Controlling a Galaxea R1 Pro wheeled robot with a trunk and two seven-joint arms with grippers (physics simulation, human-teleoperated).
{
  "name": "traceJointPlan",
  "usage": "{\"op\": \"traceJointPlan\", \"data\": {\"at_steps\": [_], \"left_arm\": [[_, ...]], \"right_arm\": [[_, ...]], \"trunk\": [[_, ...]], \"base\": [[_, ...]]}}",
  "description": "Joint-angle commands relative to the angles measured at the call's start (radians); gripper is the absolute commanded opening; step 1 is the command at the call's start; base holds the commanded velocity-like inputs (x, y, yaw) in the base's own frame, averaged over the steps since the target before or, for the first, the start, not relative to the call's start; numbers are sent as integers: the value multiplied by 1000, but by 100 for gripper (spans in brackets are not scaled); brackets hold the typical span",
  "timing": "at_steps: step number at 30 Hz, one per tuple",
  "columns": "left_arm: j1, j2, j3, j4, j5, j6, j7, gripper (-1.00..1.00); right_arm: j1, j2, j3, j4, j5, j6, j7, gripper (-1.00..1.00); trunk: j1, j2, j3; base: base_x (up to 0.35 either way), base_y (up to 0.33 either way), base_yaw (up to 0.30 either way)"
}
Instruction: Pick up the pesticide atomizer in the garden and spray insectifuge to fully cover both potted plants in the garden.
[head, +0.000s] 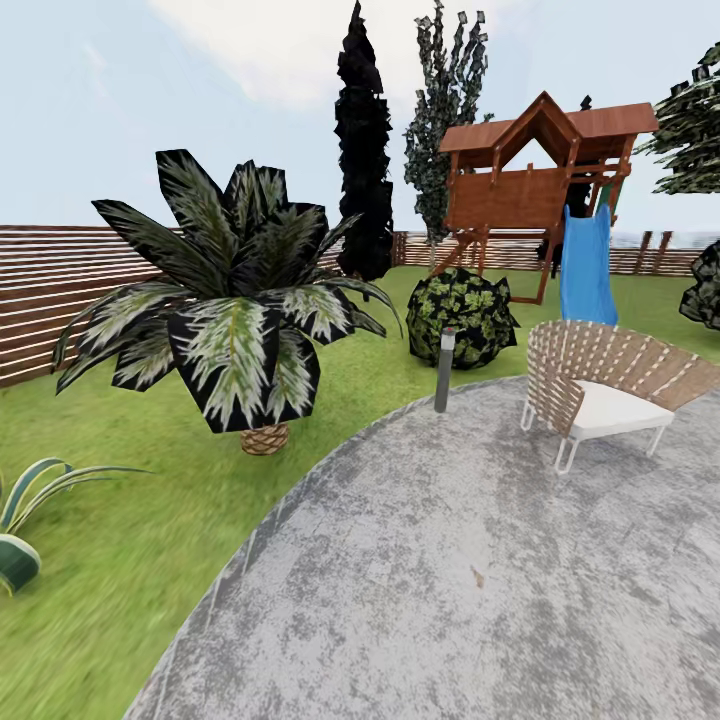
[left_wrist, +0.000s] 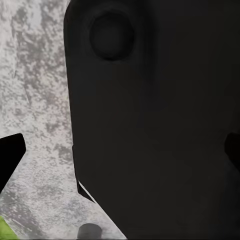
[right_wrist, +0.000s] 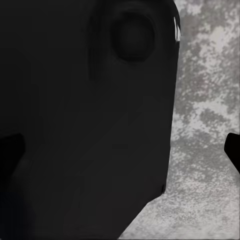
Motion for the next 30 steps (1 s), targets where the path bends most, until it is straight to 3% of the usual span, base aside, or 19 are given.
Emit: {"op": "traceJointPlan", "data": {"at_steps": [1, 10, 20, 24, 27, 30], "left_arm": [[0, -2, -2, 2, -2, -2, -2, 100], [0, -2, 0, 0, -2, -2, -2, 100], [0, -3, -3, -17, -3, -13, -2, 100], [-1, 3, -2, -40, -4, -35, 1, 100], [-18, 19, 0, -57, -3, -52, 3, 100], [-35, 19, -1, -74, -2, -69, 2, 100]], "right_arm": [[-3, 6, 2, -6, 1, -2, -2, 100], [-3, 34, 2, -38, 2, -15, -2, 100], [-3, 39, -2, -64, 2, -36, -3, 100], [-3, 33, -2, -87, 3, -58, -5, 100], [-3, 16, -3, -104, 3, -75, -6, 100], [-3, -1, -4, -121, 3, -92, -6, 100]], "trunk": [[0, 0, 0], [0, 0, 0], [0, 0, 0], [0, 0, 0], [0, 0, 0], [0, 0, 0]], "base": [[0, 0, 0], [0, 0, 0], [0, 0, 0], [0, 0, 0], [0, 0, 0], [0, 0, 0]]}}
